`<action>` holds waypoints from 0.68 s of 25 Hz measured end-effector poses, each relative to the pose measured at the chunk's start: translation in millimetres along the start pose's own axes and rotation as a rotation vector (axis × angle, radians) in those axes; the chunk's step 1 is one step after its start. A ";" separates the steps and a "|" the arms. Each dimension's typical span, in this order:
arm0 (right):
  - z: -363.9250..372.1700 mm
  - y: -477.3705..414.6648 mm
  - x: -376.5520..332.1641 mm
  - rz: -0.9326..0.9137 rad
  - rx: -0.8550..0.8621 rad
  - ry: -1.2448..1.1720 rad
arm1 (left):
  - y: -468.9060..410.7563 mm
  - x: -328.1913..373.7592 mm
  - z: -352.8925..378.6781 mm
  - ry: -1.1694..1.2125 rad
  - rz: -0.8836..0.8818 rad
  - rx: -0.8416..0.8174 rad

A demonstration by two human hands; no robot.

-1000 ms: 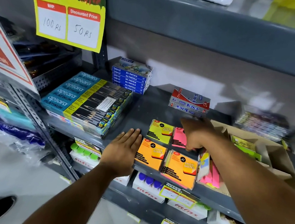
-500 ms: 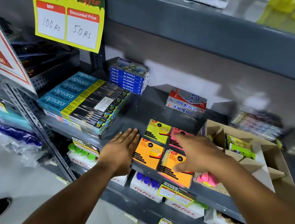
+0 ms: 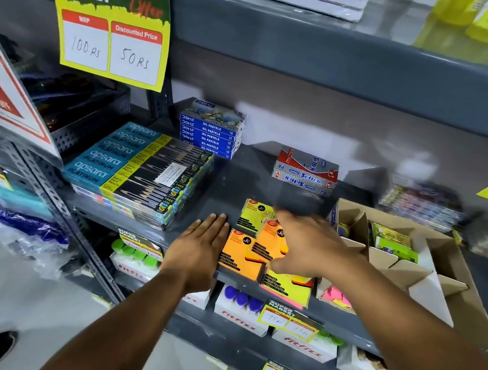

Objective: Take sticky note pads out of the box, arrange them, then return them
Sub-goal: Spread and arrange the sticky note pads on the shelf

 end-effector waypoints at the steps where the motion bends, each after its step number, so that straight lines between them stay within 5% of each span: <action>1: 1.7 -3.8 -9.4 -0.005 0.014 0.000 | -0.1 -0.4 0.6 0.000 0.003 0.004; 11: 44.4 -16.8 -52.2 -0.021 -0.006 0.004 | -1.4 -2.7 -0.3 -0.004 0.017 0.011; 17: 20.2 4.5 -5.6 -0.032 -0.053 0.101 | -1.4 -2.5 2.2 -0.030 0.013 -0.007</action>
Point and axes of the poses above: each hand's wrist, its own y-axis away from the middle knuckle, its own z-axis out of the palm, x = y × z, the point moved 4 cm from there along -y, towards the middle knuckle, and after that the axes turned 13 degrees about z, right-handed, at the moved point
